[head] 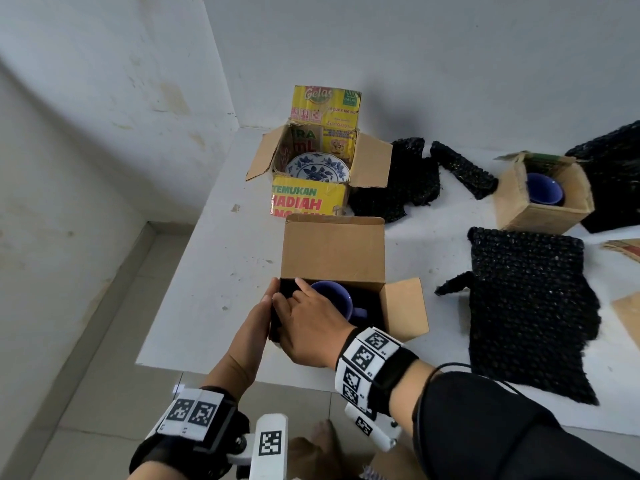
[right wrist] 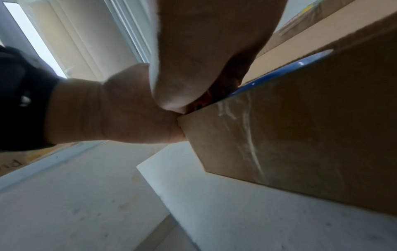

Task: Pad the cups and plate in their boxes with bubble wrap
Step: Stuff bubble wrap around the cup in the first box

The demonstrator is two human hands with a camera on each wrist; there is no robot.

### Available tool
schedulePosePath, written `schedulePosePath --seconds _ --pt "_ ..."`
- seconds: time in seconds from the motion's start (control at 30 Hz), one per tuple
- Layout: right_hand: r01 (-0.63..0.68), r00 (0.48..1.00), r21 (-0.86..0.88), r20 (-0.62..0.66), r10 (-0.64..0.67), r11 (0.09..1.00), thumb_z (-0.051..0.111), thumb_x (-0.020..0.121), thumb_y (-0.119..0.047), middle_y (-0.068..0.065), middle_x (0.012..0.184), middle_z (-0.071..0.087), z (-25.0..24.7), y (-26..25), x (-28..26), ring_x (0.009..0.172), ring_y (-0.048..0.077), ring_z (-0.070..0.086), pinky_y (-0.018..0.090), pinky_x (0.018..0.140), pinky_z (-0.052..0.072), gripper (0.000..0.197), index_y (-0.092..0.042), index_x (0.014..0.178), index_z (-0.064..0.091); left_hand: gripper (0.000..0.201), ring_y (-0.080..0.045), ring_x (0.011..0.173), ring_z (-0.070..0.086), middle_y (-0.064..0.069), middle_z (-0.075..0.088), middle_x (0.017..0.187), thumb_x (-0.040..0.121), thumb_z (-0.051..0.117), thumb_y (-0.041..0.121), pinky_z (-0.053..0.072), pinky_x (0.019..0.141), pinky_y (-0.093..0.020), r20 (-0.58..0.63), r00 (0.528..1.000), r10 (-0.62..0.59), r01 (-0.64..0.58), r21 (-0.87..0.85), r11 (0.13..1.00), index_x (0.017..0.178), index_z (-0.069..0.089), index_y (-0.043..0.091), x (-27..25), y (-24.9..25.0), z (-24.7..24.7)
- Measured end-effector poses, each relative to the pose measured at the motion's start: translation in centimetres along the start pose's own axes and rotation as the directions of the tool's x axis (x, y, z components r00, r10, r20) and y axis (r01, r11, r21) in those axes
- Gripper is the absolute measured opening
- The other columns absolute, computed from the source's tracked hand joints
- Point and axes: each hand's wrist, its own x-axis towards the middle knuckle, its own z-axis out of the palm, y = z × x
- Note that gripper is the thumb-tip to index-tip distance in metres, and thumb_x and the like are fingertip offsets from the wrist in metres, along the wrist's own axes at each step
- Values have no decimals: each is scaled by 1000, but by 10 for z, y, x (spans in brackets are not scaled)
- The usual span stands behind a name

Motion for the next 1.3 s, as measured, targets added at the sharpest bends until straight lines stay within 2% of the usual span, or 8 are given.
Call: schedulePosePath --seconds 0.23,0.4,0.5,0.67,0.87,1.03,1.17,1.3 --pt "54 998 137 -41 -49 989 41 95 -29 13 103 62 -10 12 -9 104 28 53 40 115 14 31 -6 114 51 40 -9 124 43 8 47 136 102 29 35 30 102 -26 5 1000 -21 21 29 999 139 40 24 -8 19 2" --pt "66 952 289 -304 26 955 43 88 -22 10 100 63 -15 35 -50 107 28 57 40 113 23 26 -7 99 62 48 -21 142 21 11 33 145 95 43 29 17 116 -46 -215 951 224 -95 486 869 142 33 30 4 37 20" --pt "-10 888 323 -432 157 946 44 85 -18 6 93 62 -27 62 -85 94 24 59 43 110 33 23 -9 92 64 49 -13 146 3 9 29 151 94 48 20 2 119 -41 -84 915 395 -257 633 730 141 36 23 6 56 54" --pt "-205 794 333 -493 355 920 54 80 -11 2 91 60 -38 123 -141 87 21 57 43 101 39 14 -11 91 63 55 -13 146 4 3 29 152 87 51 32 12 118 -42 210 879 428 -468 554 688 140 39 21 6 72 129" --pt "-508 696 365 -359 622 780 66 81 -29 5 101 61 -25 180 -193 94 25 56 41 91 45 33 -11 108 59 58 -13 144 14 3 23 154 91 56 23 19 112 -26 462 846 267 -530 668 523 144 32 24 17 68 214" --pt "-759 622 207 -52 781 618 57 67 -65 5 97 59 3 186 -199 89 28 58 39 74 44 62 -12 100 55 63 -19 138 29 1 27 153 87 55 23 30 110 -33 482 875 40 -469 824 319 144 30 25 42 51 263" --pt "-761 632 211 27 774 614 58 58 -51 8 87 60 24 187 -195 80 31 59 39 67 45 48 -11 84 60 61 -23 127 42 1 36 145 85 57 28 41 102 -37 411 908 -86 -399 908 126 141 33 32 59 39 285" --pt "-748 638 335 121 761 574 54 82 -34 5 109 53 27 209 -194 105 27 47 37 83 41 26 -16 99 61 60 -23 118 52 0 46 134 83 60 24 44 94 -33 335 936 -103 -319 937 143 138 37 32 69 38 291"
